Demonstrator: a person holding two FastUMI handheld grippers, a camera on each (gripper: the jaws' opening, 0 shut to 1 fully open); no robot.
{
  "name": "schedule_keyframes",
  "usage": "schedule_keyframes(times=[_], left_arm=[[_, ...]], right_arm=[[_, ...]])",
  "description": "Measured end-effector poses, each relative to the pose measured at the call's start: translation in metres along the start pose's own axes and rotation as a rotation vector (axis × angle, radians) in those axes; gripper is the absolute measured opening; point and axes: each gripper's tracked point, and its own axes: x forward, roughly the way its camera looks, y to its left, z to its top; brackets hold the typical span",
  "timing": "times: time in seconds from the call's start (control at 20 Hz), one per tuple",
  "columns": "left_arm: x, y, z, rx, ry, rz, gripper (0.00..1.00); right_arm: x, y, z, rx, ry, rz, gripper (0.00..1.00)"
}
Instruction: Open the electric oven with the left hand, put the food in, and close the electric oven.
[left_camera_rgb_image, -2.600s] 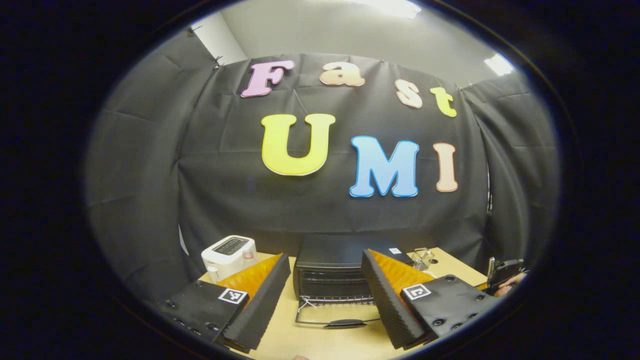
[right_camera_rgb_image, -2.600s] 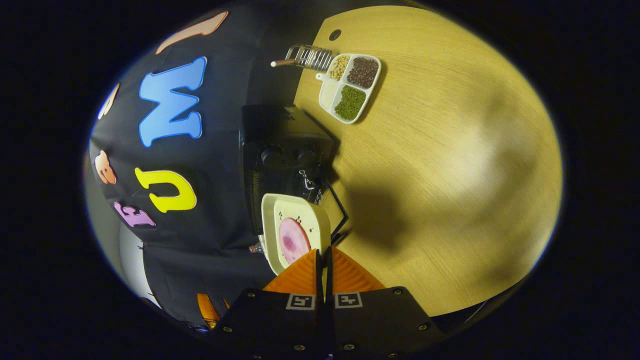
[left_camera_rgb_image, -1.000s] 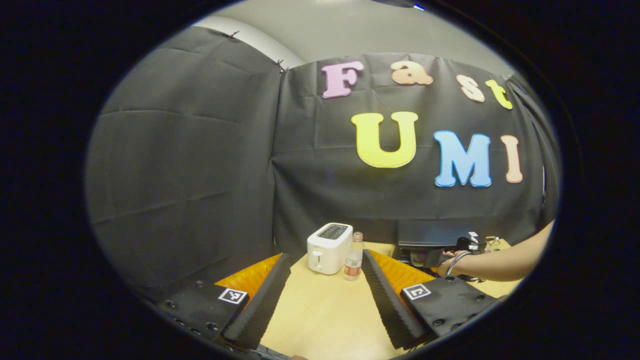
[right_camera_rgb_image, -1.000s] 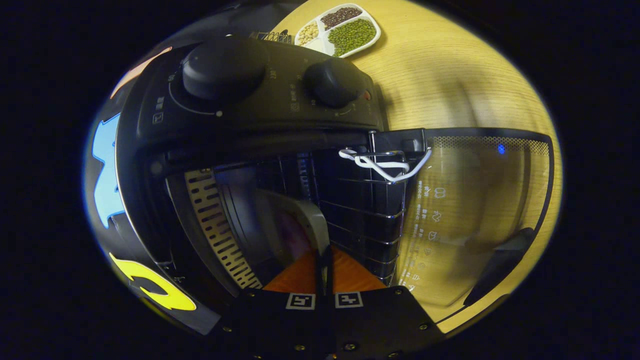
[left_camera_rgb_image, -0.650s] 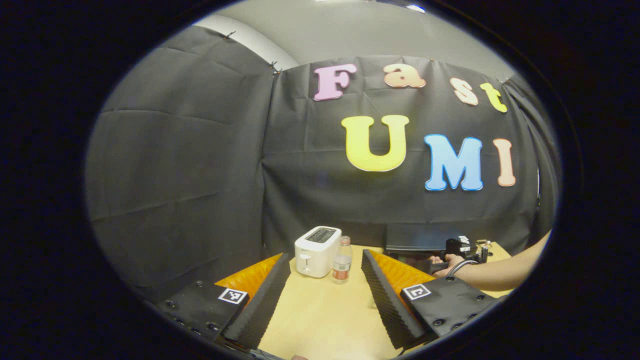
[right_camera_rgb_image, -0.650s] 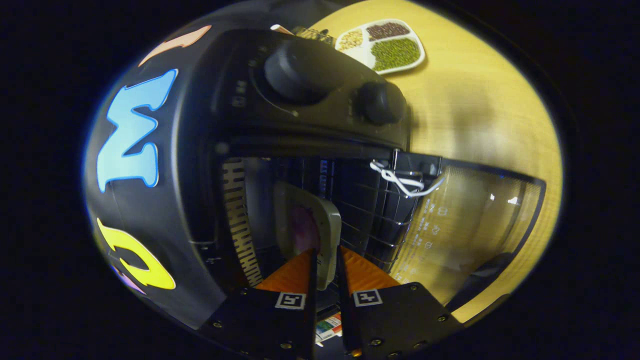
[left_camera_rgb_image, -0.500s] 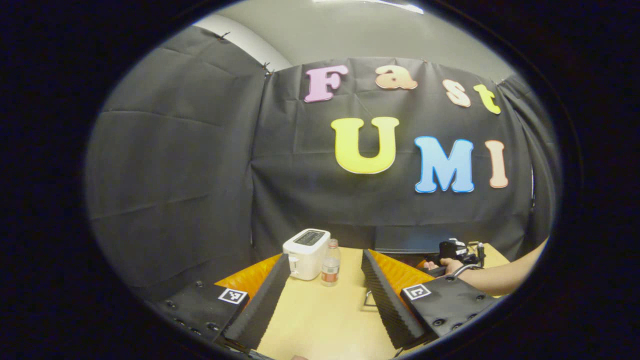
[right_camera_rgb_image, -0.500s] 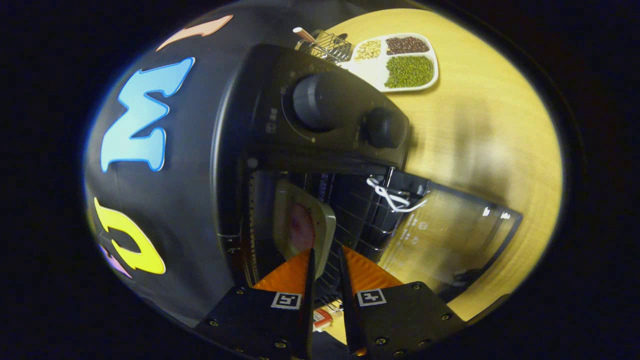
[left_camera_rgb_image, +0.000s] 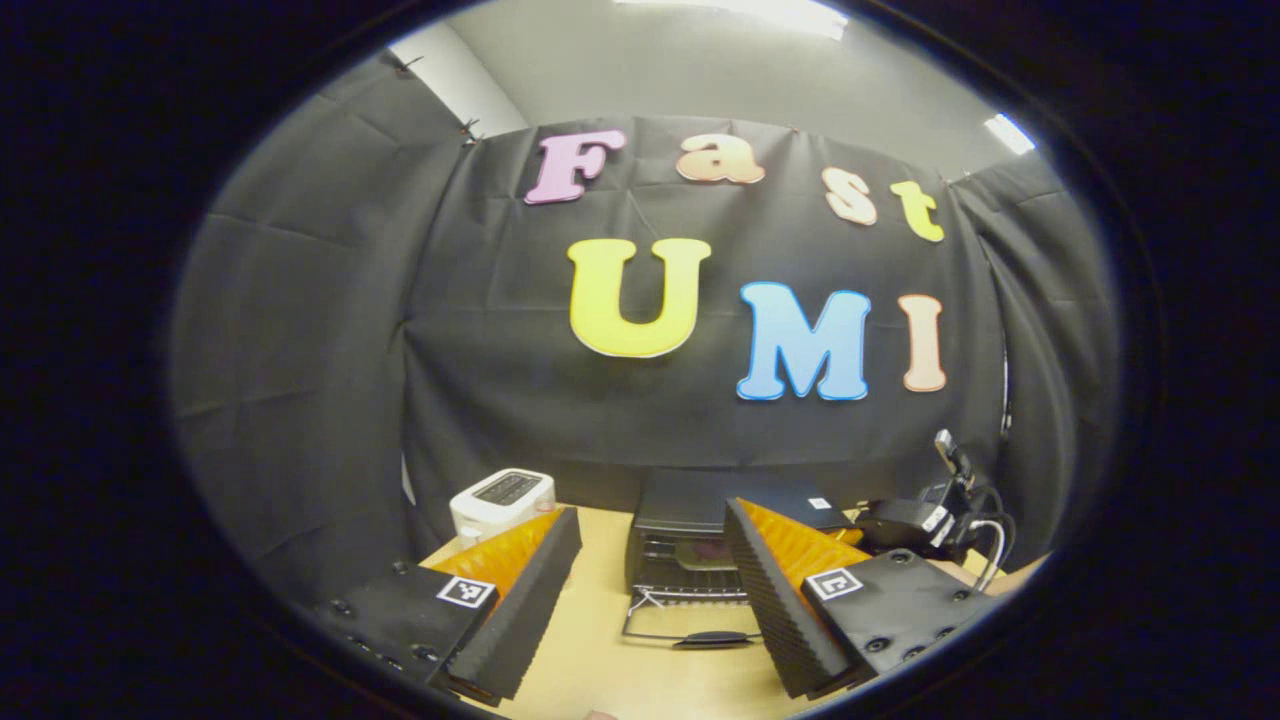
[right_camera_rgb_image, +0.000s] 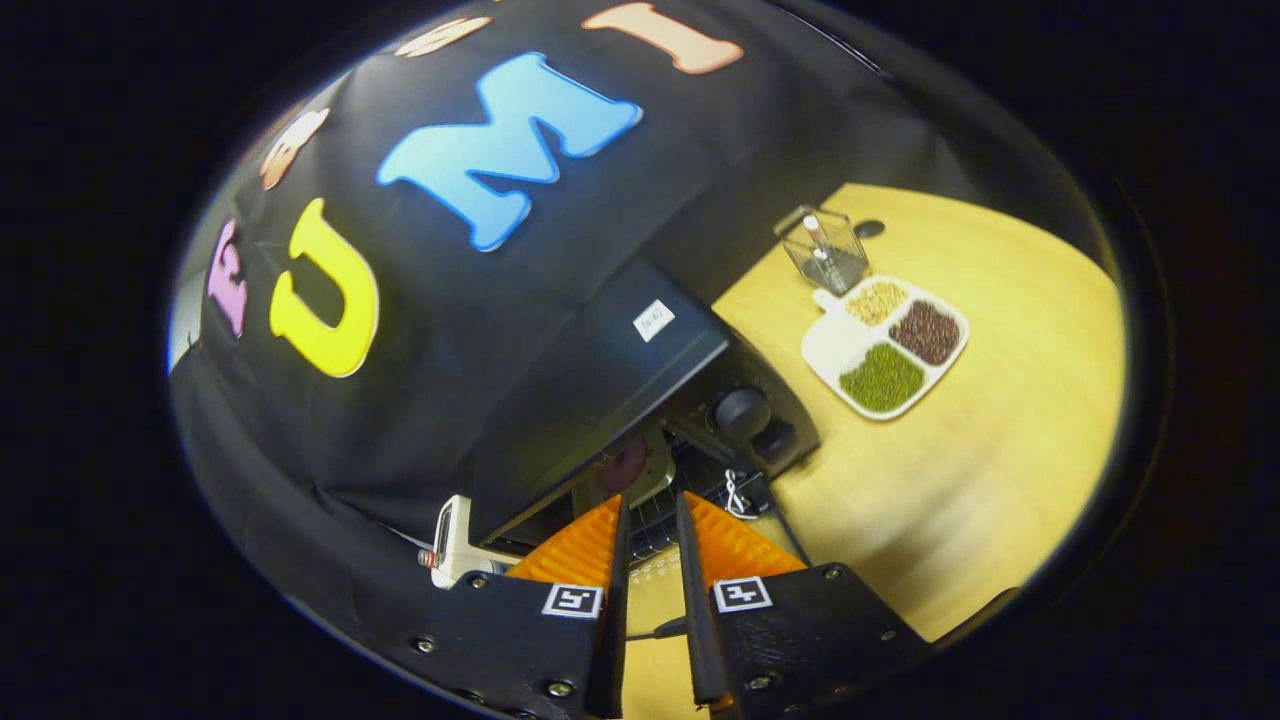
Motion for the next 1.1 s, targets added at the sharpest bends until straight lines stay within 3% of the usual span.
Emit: schedule_keyframes(times=[0.1,0.25,0.4,0.45,0.5,0.55,0.7,0.75,0.85,0.9,0.95,1.0,1.1], left_arm=[[0.011,-0.022,0.002,-0.001,0.0,-0.045,1.0],[0.023,-0.047,0.008,0.004,-0.012,-0.091,1.0],[0.025,-0.069,0.012,0.008,-0.023,-0.139,1.0],[0.028,-0.076,0.016,0.012,-0.031,-0.152,0.95],[0.029,-0.082,0.019,0.018,-0.039,-0.163,0.9],[0.031,-0.087,0.022,0.025,-0.052,-0.17,1.0],[0.03,-0.094,0.025,0.036,-0.075,-0.178,0.93],[0.03,-0.097,0.026,0.036,-0.081,-0.18,0.91],[0.032,-0.101,0.026,0.04,-0.083,-0.182,1.0],[0.033,-0.103,0.022,0.043,-0.075,-0.184,1.0],[0.035,-0.104,0.019,0.041,-0.068,-0.182,1.0],[0.036,-0.107,0.016,0.035,-0.061,-0.186,1.0],[0.037,-0.112,0.008,0.03,-0.04,-0.196,0.97]], right_arm=[[-0.023,0.0,0.017,-0.125,-0.053,0.022,0.26],[-0.067,0.006,0.052,-0.286,-0.168,0.061,0.26],[-0.119,0.004,0.086,-0.469,-0.295,0.053,0.26],[-0.134,0.001,0.101,-0.522,-0.342,0.043,0.26],[-0.158,-0.001,0.112,-0.56,-0.389,0.046,0.27],[-0.173,0.003,0.12,-0.591,-0.439,0.038,0.26],[-0.205,0.009,0.142,-0.635,-0.551,0.034,0.27],[-0.212,0.013,0.144,-0.632,-0.565,0.049,0.16],[-0.215,0.008,0.144,-0.644,-0.568,0.032,0.49],[-0.214,0.006,0.143,-0.647,-0.561,0.029,0.66],[-0.212,0.002,0.145,-0.641,-0.557,0.018,0.68],[-0.212,0.0,0.144,-0.628,-0.551,0.016,0.85],[-0.212,-0.002,0.15,-0.608,-0.554,0.017,0.85]])
